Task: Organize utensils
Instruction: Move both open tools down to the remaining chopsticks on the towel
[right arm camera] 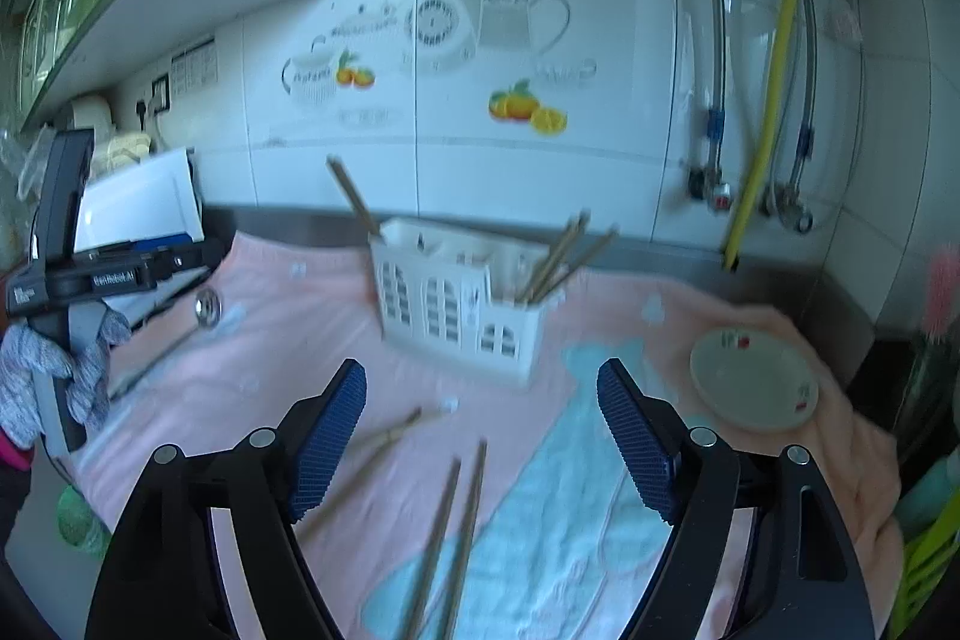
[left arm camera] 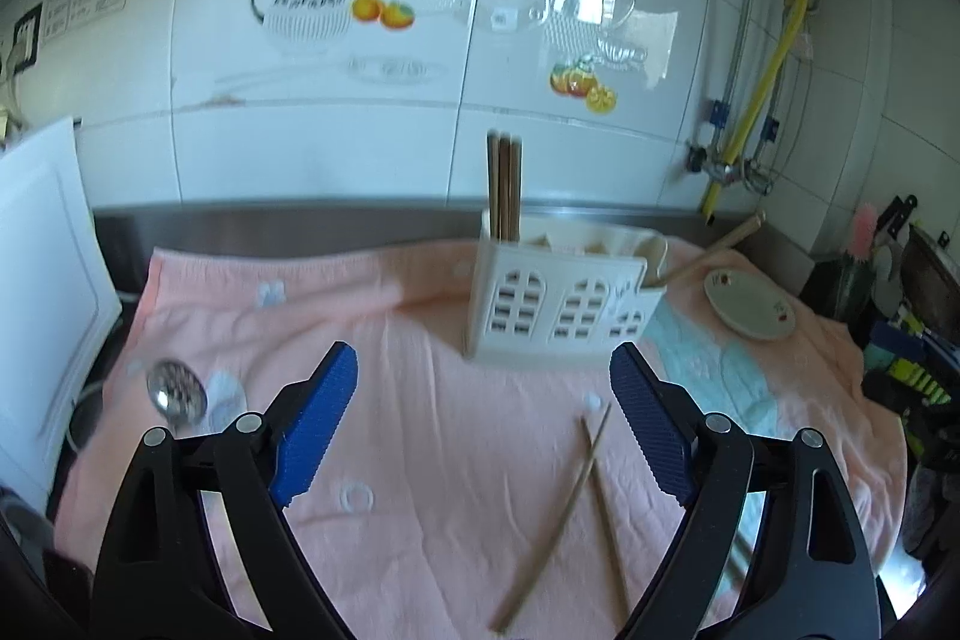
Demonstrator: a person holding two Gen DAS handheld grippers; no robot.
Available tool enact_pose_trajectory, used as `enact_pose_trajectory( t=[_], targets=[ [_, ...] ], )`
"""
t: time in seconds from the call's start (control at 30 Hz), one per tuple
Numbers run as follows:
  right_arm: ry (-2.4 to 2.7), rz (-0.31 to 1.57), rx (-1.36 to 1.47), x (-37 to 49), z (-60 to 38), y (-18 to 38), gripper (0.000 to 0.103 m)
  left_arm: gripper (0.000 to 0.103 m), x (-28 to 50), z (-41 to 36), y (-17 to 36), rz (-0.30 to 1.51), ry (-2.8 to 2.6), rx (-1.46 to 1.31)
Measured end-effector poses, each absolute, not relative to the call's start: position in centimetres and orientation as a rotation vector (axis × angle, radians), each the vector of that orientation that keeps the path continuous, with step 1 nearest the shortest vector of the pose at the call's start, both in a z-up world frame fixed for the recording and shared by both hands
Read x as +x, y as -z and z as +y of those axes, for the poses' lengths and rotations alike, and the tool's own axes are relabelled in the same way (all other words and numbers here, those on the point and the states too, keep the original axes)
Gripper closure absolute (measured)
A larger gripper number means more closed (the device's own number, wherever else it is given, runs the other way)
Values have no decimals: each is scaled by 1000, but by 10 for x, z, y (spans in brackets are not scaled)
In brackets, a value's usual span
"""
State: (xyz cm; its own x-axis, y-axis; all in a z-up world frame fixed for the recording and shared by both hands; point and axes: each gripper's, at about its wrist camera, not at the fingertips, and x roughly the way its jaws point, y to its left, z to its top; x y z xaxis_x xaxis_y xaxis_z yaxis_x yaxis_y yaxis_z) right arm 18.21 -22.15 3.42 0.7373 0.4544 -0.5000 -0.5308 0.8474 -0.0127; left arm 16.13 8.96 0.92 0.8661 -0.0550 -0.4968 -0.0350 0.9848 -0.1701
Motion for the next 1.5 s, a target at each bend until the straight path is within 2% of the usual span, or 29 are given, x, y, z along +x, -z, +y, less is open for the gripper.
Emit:
enact_pose_trajectory(
  t=[0.6, 0.93, 1.37, 1.5],
  targets=[
    [-496, 676, -104, 142, -245, 69, 28, 17, 110, 78, 55, 580, -11, -194],
    [-495, 761, -82, 141, -248, 104, 43, 16, 95, 74, 70, 607, -12, -190],
    [-526, 805, -91, 147, -234, 120, 71, 14, 86, 73, 89, 652, -28, -183],
    [-527, 812, -89, 149, -231, 122, 74, 13, 85, 74, 94, 663, -32, -182]
  ],
)
